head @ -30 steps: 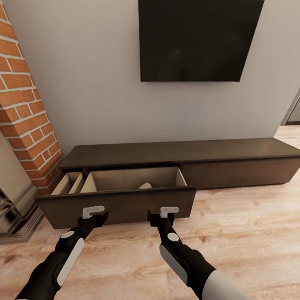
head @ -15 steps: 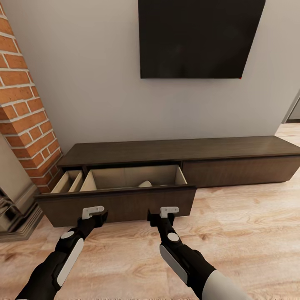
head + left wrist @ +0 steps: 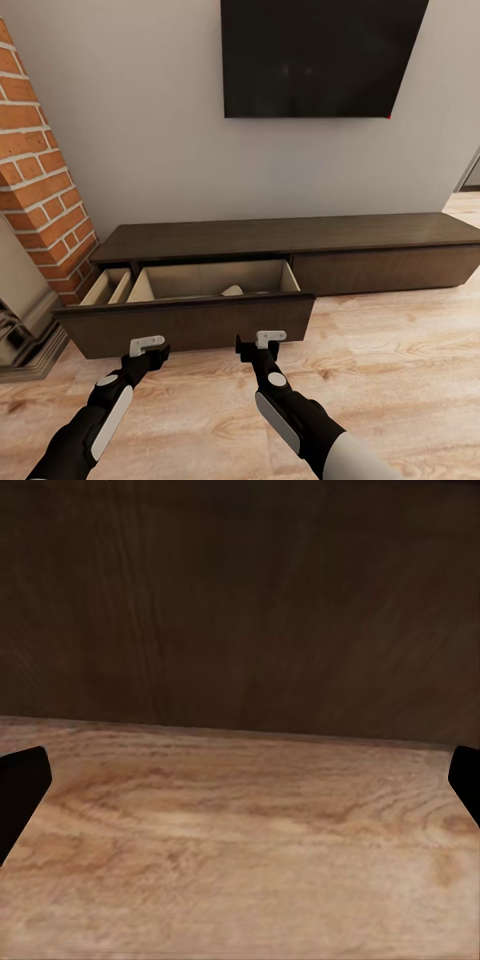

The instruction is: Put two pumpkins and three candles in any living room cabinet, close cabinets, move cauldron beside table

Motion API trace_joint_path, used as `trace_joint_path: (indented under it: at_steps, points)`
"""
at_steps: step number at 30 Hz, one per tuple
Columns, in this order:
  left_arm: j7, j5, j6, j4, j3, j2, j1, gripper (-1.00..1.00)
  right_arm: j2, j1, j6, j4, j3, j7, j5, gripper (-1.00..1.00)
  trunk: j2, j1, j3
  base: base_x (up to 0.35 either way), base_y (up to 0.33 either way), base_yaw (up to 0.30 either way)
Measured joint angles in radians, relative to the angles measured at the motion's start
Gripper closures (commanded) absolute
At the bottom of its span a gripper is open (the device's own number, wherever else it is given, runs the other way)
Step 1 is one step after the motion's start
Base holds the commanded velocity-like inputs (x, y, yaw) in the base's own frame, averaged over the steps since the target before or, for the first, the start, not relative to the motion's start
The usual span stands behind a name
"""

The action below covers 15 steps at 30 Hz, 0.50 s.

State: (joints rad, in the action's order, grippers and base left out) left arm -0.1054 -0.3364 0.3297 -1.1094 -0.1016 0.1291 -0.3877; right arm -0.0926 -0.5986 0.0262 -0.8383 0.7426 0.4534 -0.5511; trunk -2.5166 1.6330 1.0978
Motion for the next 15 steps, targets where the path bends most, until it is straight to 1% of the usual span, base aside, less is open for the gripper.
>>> trace_joint_path:
  at_steps: [4,9,12,15]
  points:
    - [0.0,-0.004,0.001,0.004,-0.001,0.0,0.0,-1.0,0.0,0.0,0.0,0.0,0.0,0.0,0.0,-1.0,0.0,0.0,0.0,0.158,0.0,0.0]
    - [0.0,-0.001,0.0,0.004,0.0,0.0,0.0,-1.0,0.0,0.0,0.0,0.0,0.0,0.0,0.0,-1.0,0.0,0.0,0.0,0.073,0.0,0.0]
    - [0.0,-0.001,0.001,0.004,0.0,0.0,0.0,-1.0,0.0,0.0,0.0,0.0,0.0,0.0,0.0,-1.0,0.0,0.0,0.0,0.23,0.0,0.0]
    - [0.0,-0.002,0.001,0.005,-0.001,0.0,0.0,-1.0,0.0,0.0,0.0,0.0,0.0,0.0,0.0,-1.0,0.0,-0.001,0.0,0.31,0.0,0.0]
